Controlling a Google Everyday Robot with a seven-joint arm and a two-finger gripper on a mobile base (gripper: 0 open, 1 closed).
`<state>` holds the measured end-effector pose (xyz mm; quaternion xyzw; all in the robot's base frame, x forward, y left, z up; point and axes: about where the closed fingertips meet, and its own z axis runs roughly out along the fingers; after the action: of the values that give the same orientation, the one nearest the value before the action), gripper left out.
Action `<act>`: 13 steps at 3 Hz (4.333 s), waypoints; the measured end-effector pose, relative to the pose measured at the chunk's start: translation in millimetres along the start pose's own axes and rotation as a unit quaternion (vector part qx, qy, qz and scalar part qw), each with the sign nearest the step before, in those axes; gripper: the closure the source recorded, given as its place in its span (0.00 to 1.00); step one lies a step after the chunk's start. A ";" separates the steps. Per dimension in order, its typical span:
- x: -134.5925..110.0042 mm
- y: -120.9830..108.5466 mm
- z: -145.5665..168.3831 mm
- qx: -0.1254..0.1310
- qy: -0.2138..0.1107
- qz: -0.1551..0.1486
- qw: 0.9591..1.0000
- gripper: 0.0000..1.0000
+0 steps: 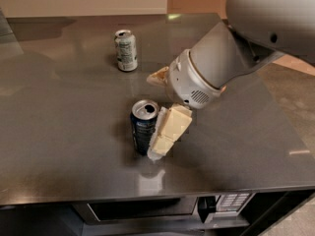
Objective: Knock pepsi can over
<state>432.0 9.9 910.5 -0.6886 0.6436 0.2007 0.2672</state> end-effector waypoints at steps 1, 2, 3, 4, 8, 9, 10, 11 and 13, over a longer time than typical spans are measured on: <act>-1.4 2.9 13.2 -0.008 -0.014 -0.002 1.000 0.00; 0.5 3.3 17.4 -0.012 -0.026 0.000 1.000 0.17; 0.6 3.0 16.4 -0.015 -0.039 0.005 0.999 0.41; -1.2 -0.6 6.6 -0.018 -0.066 0.014 0.998 0.63; 21.5 -18.2 -61.9 -0.056 0.114 0.043 0.991 1.00; 33.9 -19.9 -56.2 -0.047 0.170 0.045 0.983 1.00; 43.1 -23.4 -45.2 -0.041 0.214 0.043 0.975 1.00; 49.0 -25.6 -31.9 -0.040 0.257 0.032 0.965 1.00; 54.4 -28.7 -15.9 -0.046 0.316 0.007 0.948 0.58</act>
Offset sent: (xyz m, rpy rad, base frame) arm 0.0005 0.0083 -0.0214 0.0819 0.0381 0.0196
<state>464.4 -41.6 892.3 -0.7239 0.6897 0.0036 0.0169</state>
